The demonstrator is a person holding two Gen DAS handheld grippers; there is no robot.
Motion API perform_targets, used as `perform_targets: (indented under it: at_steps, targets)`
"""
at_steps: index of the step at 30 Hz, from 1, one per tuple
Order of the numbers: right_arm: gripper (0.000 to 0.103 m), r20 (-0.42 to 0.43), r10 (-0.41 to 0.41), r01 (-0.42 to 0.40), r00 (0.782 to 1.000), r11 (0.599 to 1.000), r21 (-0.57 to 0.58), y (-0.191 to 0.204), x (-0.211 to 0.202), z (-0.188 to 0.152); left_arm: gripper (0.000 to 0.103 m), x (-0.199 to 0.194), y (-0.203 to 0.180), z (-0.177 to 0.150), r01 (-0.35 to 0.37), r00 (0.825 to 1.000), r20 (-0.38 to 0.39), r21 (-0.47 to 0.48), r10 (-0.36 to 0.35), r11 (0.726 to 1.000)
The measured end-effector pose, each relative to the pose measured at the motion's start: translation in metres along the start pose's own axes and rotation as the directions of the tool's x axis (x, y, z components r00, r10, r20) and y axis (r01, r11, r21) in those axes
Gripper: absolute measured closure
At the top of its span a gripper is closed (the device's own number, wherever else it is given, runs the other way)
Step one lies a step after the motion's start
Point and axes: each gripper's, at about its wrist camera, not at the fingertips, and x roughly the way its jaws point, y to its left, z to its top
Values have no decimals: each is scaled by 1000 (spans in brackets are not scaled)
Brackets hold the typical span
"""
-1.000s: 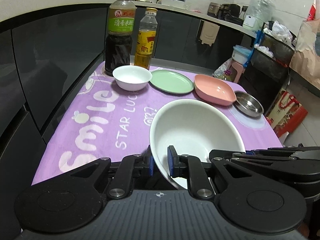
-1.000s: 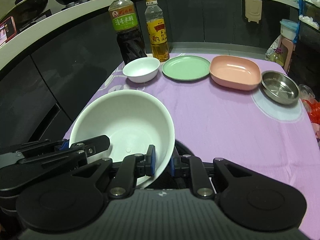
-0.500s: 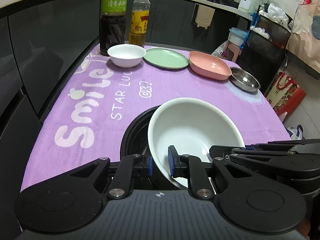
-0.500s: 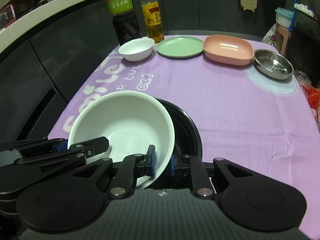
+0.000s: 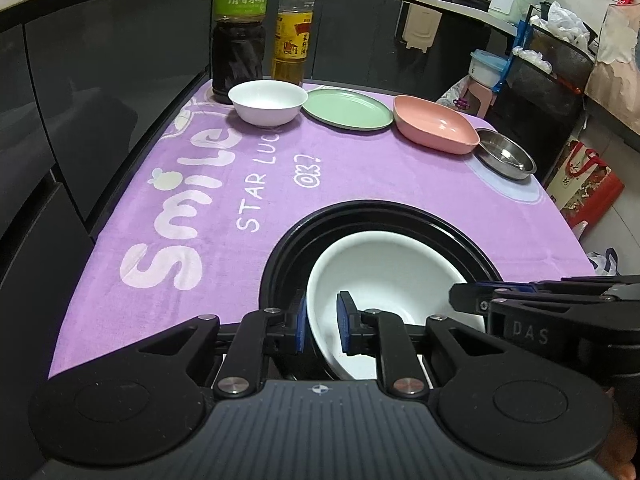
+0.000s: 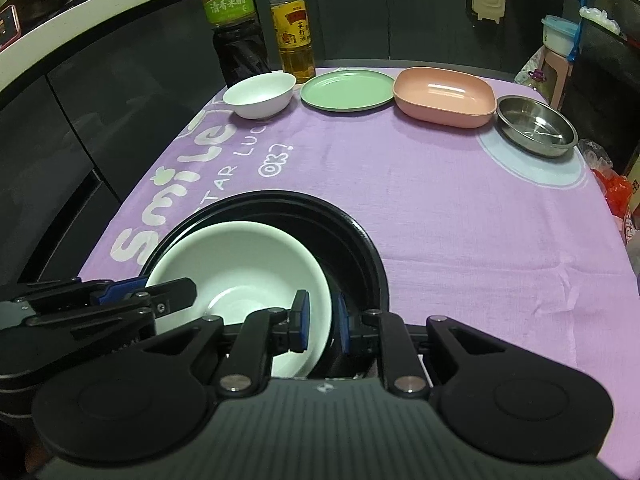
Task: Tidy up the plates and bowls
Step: 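Open the left tool and lift it off the white bowl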
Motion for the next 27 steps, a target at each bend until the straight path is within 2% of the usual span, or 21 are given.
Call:
perform_targets:
  at_steps: [5,11,15,18,22,23,27]
  targets:
    - [86,19,-13,12,1000,1000,11,-5,-3,2,89,-5,5,2,2,1000,6,-13,-2,1000]
    - [83,119,-44,47,992,999,-19,-3,-21,2,87,-18,4,4,1,998,56,2,-1,1000]
    - [68,174,-20,21,985,1000,-7,-8,-31,3,87,-26,6,7,10,997,80,-7,-10,1000]
    - [64,265,-20,16,964,1000,14,-12,-39,1,87,-33,7,9,19,995,102,-12,-18,1000]
    - [64,405,-70,43,912,996,76,-15,-52,-7,85,-39,8,11,36,991,128,-15,-33,999]
    - [64,411,-81,47,908,995,91,-16,-54,-5,85,-40,8,12,36,991,132,-16,-34,999]
    - [64,382,-26,0,924,998,68,-21,-55,4,85,-43,9,17,32,988,151,-22,-29,999]
